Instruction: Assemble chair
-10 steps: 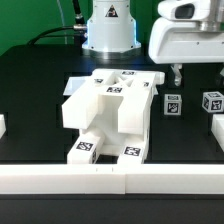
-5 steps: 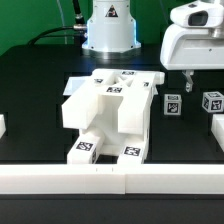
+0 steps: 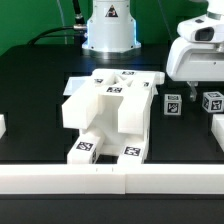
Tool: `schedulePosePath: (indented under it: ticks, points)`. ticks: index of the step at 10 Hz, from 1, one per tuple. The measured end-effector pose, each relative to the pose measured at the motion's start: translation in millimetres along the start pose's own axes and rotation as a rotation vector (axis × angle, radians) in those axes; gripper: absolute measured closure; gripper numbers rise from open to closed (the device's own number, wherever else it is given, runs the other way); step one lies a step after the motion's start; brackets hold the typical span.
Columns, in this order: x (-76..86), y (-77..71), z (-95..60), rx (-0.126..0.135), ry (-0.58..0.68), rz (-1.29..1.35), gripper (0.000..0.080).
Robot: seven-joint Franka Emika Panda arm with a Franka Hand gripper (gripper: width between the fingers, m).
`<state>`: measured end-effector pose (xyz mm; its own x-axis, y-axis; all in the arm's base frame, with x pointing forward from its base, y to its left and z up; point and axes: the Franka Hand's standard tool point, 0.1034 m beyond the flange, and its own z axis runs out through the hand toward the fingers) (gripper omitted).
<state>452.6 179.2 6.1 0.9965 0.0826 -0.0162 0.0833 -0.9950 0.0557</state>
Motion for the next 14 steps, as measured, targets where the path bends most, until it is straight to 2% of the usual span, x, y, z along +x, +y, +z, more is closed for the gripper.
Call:
schedulePosePath:
  ticks: [1, 2, 3, 4, 5, 8, 10, 12, 14]
  points:
    - [1.4, 2.3, -0.5, -0.001, 0.000, -0.001, 0.0190]
    - [3.8, 5.6, -1.7, -0.001, 0.001, 0.005, 0.0190]
    - [5.6, 7.5, -2.8, 0.000, 0.002, 0.009, 0.0365]
    - [6.9, 9.9, -3.3, 0.000, 0.003, 0.012, 0.0365]
    - [7.8, 12.0, -3.5, 0.000, 0.004, 0.016, 0.0514]
    - [8.6, 16.9, -3.1, 0.001, 0.009, 0.024, 0.0514]
    - [9.8, 22.2, -11.7, 0.004, 0.009, 0.002, 0.0514]
    - [15.0, 35.7, -35.8, 0.015, 0.013, -0.026, 0.0512]
    - [22.4, 51.7, -66.1, 0.032, 0.025, -0.047, 0.0512]
